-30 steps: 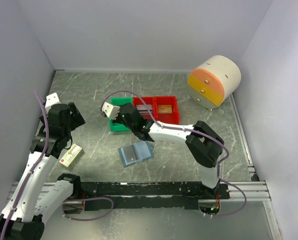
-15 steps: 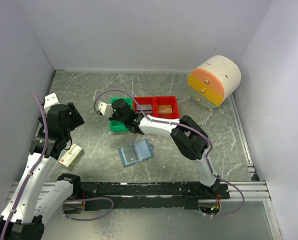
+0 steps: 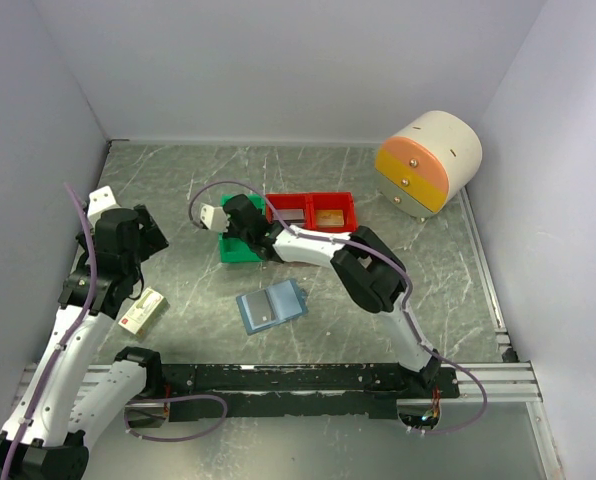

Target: Take the credit cards out of the card holder

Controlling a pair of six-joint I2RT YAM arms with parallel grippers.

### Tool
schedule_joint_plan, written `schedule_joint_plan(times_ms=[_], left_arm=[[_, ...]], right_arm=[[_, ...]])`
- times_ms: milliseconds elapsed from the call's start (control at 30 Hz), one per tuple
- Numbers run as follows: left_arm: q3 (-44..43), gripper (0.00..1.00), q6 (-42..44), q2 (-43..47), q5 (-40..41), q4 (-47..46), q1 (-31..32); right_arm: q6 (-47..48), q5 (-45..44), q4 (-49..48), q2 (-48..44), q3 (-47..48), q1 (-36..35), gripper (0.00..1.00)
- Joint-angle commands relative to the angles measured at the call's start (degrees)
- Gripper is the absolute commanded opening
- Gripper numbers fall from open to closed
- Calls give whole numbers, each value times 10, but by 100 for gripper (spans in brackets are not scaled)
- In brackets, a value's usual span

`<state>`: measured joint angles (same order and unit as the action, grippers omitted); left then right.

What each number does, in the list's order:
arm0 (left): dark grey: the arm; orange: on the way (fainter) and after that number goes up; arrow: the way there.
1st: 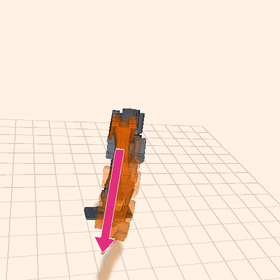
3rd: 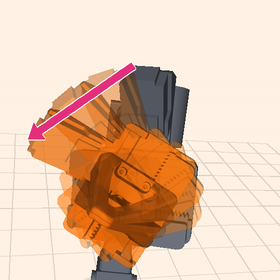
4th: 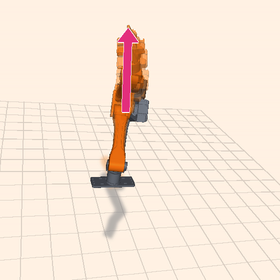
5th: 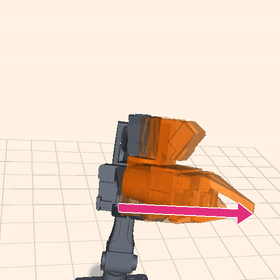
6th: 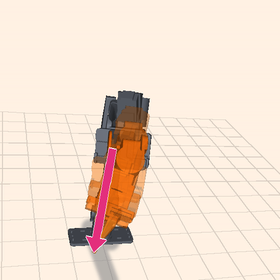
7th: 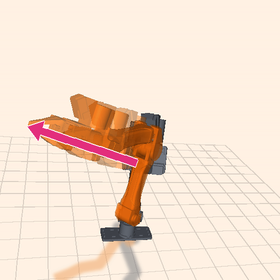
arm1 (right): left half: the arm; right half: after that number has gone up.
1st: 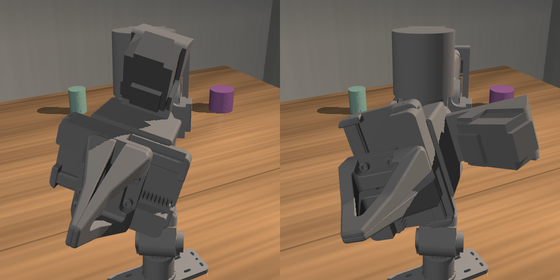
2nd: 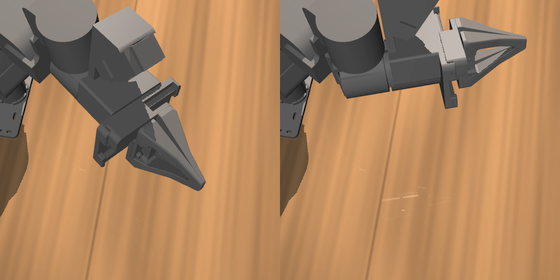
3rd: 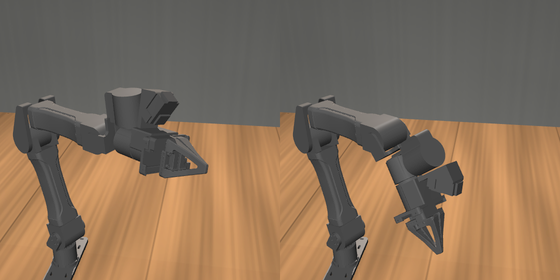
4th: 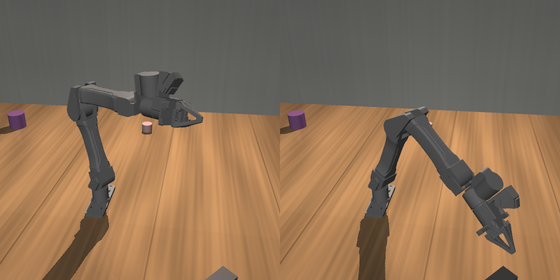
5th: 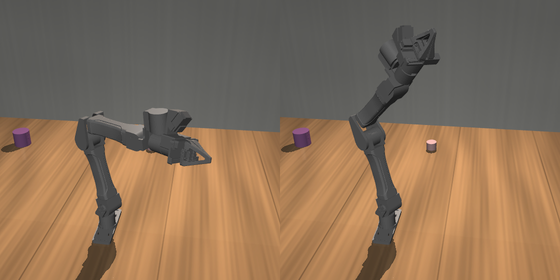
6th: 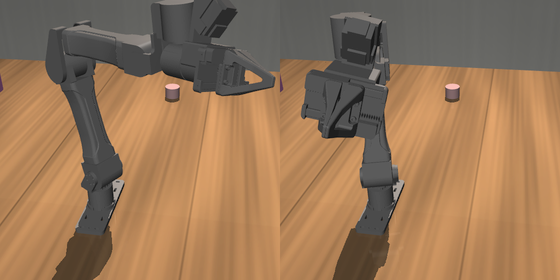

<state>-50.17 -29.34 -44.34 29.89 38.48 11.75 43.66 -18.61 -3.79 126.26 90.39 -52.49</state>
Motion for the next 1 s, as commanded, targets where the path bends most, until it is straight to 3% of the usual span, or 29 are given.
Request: schedule_joint_plan(times_ms=[0, 367, 633, 800, 967], left_arm=[[-9, 100, -13, 11, 32, 14, -5], [5, 100, -30, 88, 76, 4, -5], [6, 100, -23, 85, 65, 0, -5], [2, 100, -21, 72, 58, 4, -5], [6, 100, -17, 74, 52, -2, -5]], right_arm=[[22, -8, 10, 19, 23, 6, 0], [49, -6, 17, 43, 42, 16, 0], [59, -5, 22, 52, 49, 18, 7], [60, 1, 28, 44, 36, 17, 26], [65, 7, 28, 29, 20, 17, 36]])
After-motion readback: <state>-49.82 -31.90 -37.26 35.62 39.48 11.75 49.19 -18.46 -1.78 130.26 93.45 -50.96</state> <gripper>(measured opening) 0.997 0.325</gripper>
